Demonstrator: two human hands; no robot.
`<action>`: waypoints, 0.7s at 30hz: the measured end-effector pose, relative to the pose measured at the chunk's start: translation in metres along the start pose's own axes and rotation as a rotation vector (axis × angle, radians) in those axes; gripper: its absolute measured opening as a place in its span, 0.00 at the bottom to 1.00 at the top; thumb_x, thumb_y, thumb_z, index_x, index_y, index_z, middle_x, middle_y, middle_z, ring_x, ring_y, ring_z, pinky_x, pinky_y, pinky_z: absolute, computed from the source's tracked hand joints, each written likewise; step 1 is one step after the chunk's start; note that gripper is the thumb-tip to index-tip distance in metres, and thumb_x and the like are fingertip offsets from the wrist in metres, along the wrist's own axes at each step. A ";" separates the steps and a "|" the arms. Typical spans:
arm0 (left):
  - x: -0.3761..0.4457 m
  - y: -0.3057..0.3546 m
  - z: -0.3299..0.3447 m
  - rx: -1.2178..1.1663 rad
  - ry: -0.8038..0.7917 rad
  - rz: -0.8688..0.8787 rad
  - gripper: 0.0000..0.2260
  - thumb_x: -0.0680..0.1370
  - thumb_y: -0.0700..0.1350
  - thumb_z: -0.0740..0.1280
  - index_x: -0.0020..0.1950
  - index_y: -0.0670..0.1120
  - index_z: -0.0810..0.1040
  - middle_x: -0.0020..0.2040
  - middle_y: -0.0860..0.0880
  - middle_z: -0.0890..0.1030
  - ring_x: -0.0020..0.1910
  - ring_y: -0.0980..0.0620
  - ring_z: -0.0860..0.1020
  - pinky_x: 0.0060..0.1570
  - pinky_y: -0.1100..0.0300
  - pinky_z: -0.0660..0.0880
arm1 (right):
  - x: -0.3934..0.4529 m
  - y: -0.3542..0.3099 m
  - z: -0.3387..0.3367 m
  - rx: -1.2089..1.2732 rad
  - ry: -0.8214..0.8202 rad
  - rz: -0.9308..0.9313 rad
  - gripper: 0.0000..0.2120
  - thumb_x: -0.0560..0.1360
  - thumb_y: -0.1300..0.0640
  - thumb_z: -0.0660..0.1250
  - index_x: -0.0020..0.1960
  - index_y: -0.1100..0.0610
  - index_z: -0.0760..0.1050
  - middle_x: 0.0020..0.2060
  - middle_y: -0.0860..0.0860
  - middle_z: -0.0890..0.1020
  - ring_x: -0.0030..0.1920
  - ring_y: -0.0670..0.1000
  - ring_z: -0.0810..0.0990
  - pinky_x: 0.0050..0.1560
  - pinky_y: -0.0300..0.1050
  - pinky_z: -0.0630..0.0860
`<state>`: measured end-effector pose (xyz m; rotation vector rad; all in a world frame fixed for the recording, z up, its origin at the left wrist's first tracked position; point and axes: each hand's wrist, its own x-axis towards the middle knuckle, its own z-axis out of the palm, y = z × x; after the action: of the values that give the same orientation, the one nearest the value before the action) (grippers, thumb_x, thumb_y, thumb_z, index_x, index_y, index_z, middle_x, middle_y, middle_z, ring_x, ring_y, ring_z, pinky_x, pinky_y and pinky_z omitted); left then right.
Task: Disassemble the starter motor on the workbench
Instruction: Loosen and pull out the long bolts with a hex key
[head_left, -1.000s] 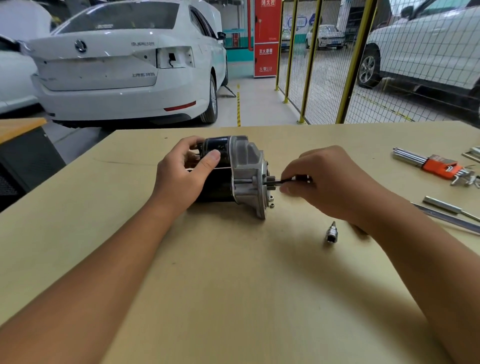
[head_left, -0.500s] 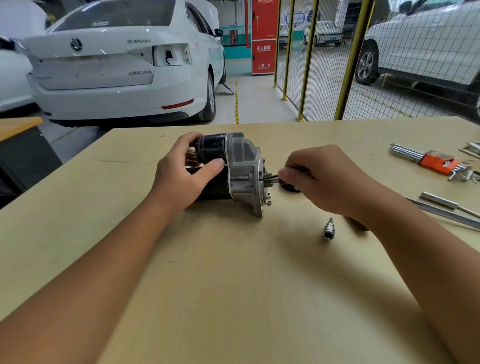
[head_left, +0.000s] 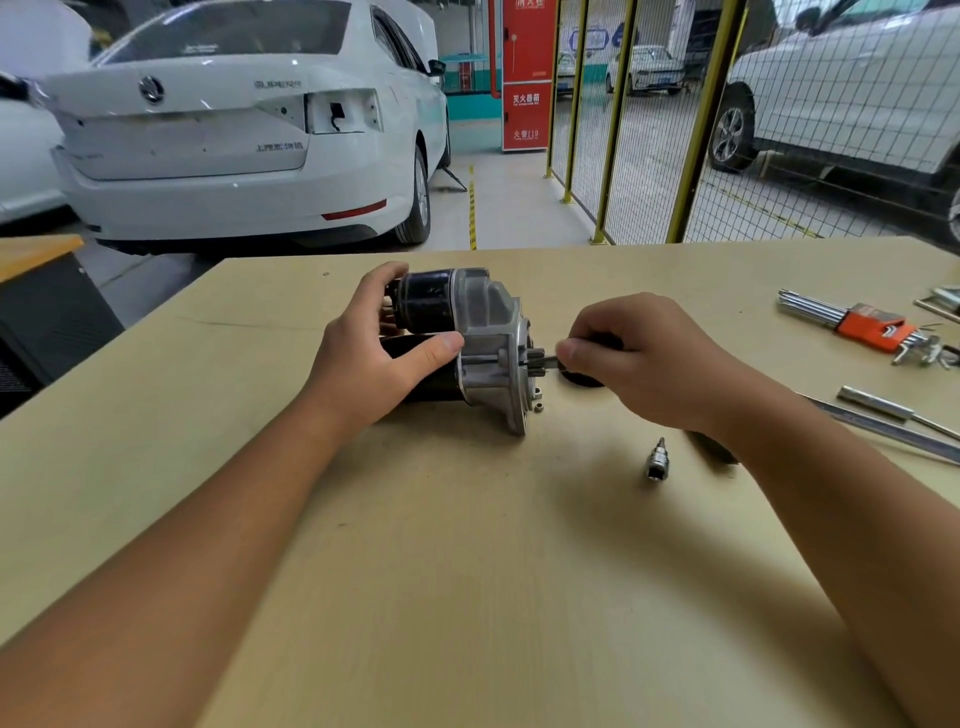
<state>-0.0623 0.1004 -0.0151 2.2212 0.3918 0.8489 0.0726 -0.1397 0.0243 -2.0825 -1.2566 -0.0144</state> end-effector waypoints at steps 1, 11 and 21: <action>0.000 0.001 0.000 0.008 -0.007 -0.007 0.42 0.65 0.72 0.72 0.76 0.61 0.66 0.59 0.63 0.78 0.58 0.65 0.77 0.57 0.62 0.74 | 0.000 0.000 0.000 0.026 0.002 0.007 0.11 0.80 0.53 0.68 0.42 0.58 0.82 0.34 0.53 0.81 0.38 0.53 0.77 0.38 0.47 0.72; -0.005 0.012 0.000 0.081 -0.012 -0.067 0.48 0.60 0.76 0.70 0.77 0.63 0.63 0.63 0.57 0.78 0.63 0.50 0.77 0.69 0.41 0.73 | 0.003 0.005 0.001 0.092 0.054 0.108 0.11 0.80 0.53 0.69 0.40 0.55 0.82 0.26 0.43 0.77 0.29 0.40 0.72 0.31 0.35 0.67; -0.006 0.017 0.001 0.143 -0.012 -0.108 0.47 0.60 0.78 0.69 0.76 0.65 0.60 0.65 0.53 0.79 0.64 0.45 0.78 0.67 0.39 0.73 | 0.001 0.006 0.004 0.174 -0.011 0.130 0.12 0.80 0.54 0.69 0.40 0.57 0.82 0.27 0.46 0.75 0.27 0.43 0.68 0.35 0.44 0.68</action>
<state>-0.0654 0.0848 -0.0058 2.3117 0.5772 0.7706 0.0765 -0.1380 0.0179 -2.0102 -1.0865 0.1599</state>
